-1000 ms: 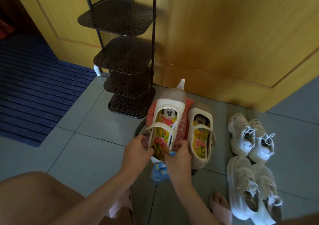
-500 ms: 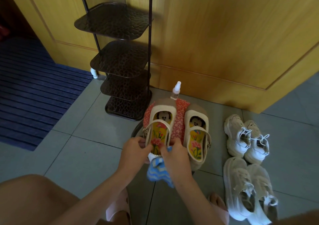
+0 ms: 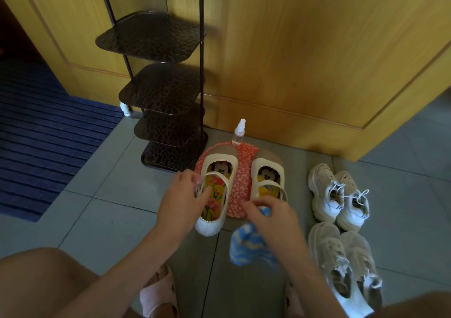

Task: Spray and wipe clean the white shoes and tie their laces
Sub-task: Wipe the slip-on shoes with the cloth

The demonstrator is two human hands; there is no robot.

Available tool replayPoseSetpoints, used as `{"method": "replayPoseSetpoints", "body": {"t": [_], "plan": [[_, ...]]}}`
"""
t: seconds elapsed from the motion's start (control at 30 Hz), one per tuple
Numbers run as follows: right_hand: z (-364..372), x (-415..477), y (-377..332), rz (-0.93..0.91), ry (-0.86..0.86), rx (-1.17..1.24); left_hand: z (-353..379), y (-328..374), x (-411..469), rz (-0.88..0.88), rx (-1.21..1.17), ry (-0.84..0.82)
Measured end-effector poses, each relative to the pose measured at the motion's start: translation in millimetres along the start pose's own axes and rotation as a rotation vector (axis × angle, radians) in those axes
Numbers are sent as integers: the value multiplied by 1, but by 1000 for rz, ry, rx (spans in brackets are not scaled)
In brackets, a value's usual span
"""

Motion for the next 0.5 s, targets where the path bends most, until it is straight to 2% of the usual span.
{"method": "replayPoseSetpoints", "body": {"t": [0.07,0.13,0.27,0.4,0.5], "plan": [[-35,7,9,17,50,2,7,25,-3,80,-76,-38],[-60,13,22,52,69,0,27,44,-8,108,-112,-157],[-64,17,46,62,15,-11,80,62,-27,3,-194,-490],[-40,13,42,-76,-48,-23,92,65,-25,-32,-184,-498],[-24,7,33,-230,-78,-290,95,56,-25,-122,-255,-529]]}}
Point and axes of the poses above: each hand's wrist, its own x-axis towards the middle knuckle, its own z-axis out of the palm, y = z × x, the point moved 9 cm from there along x, towards the middle knuckle, and after that the axes turned 6 degrees about y, right-handed, at the moved point
